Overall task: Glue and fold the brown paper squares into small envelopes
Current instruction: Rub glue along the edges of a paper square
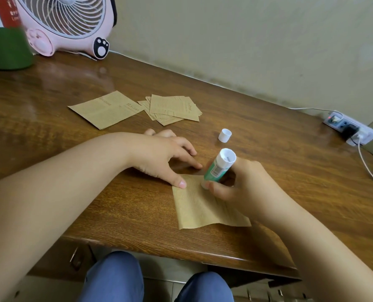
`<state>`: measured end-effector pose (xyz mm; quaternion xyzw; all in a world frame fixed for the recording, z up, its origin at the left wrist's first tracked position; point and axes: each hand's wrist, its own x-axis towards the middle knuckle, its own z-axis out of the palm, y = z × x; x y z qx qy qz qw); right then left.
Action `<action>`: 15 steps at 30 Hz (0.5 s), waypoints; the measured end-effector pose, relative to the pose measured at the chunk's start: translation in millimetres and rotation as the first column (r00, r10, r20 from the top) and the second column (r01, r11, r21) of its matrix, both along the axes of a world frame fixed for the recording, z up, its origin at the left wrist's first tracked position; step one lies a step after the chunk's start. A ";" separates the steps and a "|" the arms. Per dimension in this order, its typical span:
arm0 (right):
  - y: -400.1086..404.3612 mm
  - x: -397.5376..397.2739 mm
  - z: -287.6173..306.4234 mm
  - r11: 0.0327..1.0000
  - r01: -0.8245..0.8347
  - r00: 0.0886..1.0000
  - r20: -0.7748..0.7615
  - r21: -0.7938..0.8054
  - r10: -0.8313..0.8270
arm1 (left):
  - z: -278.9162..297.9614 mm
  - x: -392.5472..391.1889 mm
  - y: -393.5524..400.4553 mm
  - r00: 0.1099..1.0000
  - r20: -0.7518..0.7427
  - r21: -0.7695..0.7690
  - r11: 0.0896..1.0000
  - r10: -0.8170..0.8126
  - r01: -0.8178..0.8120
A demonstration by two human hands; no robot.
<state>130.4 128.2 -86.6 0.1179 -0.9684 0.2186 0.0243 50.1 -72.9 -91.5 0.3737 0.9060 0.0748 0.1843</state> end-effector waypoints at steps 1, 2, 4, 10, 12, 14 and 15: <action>1.3 3.2 -0.5 1.000 -0.001 1.000 -0.001 -0.006 0.001 | 0.8 0.3 0.8 1.000 -0.015 -0.019 1.000 -0.004 0.004; 2.3 5.8 -0.8 1.000 0.000 1.000 0.000 -0.012 0.000 | 1.5 1.1 1.2 1.000 -0.019 -0.030 1.000 -0.006 0.006; 3.3 7.4 -1.5 1.000 0.001 1.000 -0.003 -0.031 -0.001 | 1.9 2.8 0.8 1.000 0.004 -0.023 1.000 0.001 -0.001; 2.3 -2.1 5.4 0.995 0.025 0.998 -0.050 -0.092 -0.029 | -1.5 19.6 4.1 0.994 0.032 0.063 0.992 0.103 -0.105; 6.5 -5.5 14.5 0.980 0.065 0.992 -0.091 -0.187 -0.083 | -6.1 28.2 7.8 0.988 0.029 0.092 0.984 0.152 -0.154; 12.9 -7.8 22.6 0.963 0.095 0.988 -0.095 -0.253 -0.123 | -10.5 34.0 10.2 0.983 0.020 0.114 0.976 0.184 -0.185; 16.4 -8.2 24.9 0.960 0.108 0.987 -0.091 -0.258 -0.135 | -11.4 34.9 10.8 0.981 0.022 0.123 0.973 0.194 -0.196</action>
